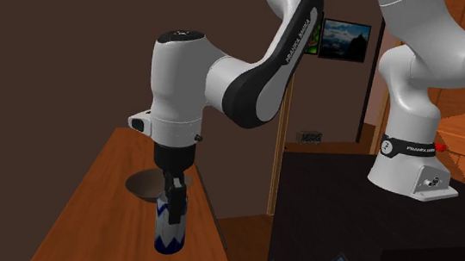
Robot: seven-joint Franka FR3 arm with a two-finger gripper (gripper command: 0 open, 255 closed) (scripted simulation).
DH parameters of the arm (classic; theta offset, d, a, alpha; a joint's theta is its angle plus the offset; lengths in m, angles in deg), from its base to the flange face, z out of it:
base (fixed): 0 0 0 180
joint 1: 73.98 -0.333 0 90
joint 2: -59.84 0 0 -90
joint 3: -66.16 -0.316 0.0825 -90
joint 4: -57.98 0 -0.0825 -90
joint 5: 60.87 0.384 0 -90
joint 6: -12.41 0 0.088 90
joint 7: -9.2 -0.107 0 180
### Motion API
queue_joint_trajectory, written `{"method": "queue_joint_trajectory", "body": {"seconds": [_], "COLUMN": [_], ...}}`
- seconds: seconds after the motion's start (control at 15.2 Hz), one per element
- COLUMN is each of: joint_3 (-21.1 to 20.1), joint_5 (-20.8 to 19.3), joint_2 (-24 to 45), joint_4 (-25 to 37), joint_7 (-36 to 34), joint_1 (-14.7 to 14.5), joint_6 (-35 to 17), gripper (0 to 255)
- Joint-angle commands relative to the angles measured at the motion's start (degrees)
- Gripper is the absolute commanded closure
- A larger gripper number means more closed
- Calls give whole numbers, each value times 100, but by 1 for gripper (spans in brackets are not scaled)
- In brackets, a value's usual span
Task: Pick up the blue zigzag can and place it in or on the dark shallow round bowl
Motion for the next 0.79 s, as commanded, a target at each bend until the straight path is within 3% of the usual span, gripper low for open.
{"method": "queue_joint_trajectory", "body": {"seconds": [0.0,0.07,0.73], "joint_3": [0,0,-17], "joint_5": [0,0,19], "joint_2": [0,0,-65], "joint_4": [0,0,-21], "joint_7": [0,0,21], "joint_1": [0,0,11], "joint_6": [0,0,43], "gripper": [0,255,255]}}
